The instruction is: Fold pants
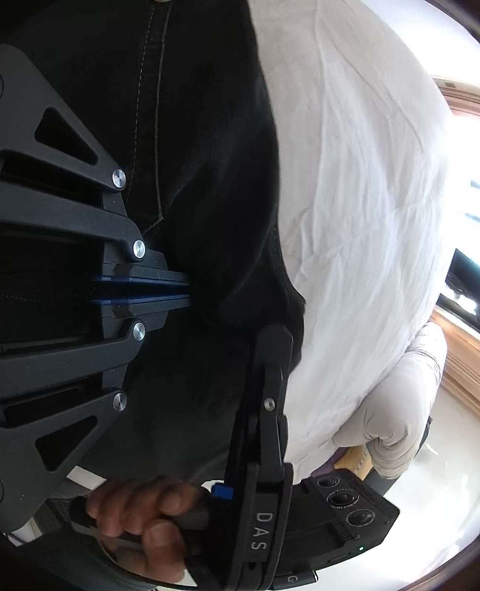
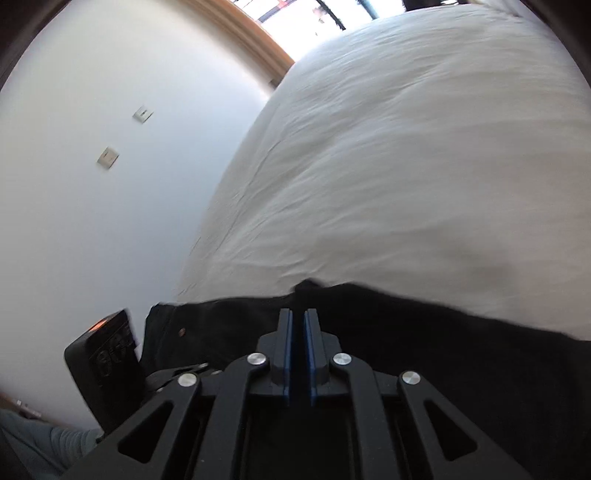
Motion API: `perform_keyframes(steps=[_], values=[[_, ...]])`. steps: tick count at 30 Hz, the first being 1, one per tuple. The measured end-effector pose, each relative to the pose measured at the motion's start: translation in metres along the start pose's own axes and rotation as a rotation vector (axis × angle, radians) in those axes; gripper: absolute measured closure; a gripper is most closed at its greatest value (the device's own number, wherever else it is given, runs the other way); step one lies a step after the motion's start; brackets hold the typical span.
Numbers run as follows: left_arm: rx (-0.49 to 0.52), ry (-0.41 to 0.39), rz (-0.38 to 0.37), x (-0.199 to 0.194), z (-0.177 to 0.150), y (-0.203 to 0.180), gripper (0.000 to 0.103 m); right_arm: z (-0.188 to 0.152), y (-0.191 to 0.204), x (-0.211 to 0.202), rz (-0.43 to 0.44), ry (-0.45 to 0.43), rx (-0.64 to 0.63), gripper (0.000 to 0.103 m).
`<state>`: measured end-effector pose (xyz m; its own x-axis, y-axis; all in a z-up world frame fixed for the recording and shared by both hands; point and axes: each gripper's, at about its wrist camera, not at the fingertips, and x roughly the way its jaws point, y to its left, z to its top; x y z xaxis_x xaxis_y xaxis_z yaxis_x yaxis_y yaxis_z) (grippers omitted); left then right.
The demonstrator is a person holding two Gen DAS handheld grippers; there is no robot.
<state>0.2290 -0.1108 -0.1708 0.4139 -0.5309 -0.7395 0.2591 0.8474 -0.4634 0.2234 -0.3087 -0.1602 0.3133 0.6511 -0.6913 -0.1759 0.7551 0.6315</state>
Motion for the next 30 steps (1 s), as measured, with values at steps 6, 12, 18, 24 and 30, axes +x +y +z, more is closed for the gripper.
perform_keyframes(steps=[6, 12, 18, 24, 30], values=[[-0.023, 0.007, -0.012, -0.002, -0.003, 0.008, 0.099, 0.000, -0.047, 0.041, 0.010, 0.021, 0.158, 0.103], [0.007, -0.022, 0.013, -0.015, -0.002, 0.004, 0.099, 0.002, -0.063, -0.021, -0.248, -0.176, 0.190, 0.094], [0.048, 0.008, 0.000, -0.001, 0.000, -0.024, 0.099, -0.050, -0.028, -0.032, 0.016, -0.084, 0.068, 0.055], [0.058, 0.027, 0.055, -0.003, -0.010, -0.024, 0.099, -0.075, -0.137, -0.069, -0.001, -0.279, 0.410, 0.103], [0.044, 0.031, 0.077, -0.020, -0.026, -0.023, 0.099, -0.142, -0.194, -0.168, -0.170, -0.434, 0.571, 0.103]])
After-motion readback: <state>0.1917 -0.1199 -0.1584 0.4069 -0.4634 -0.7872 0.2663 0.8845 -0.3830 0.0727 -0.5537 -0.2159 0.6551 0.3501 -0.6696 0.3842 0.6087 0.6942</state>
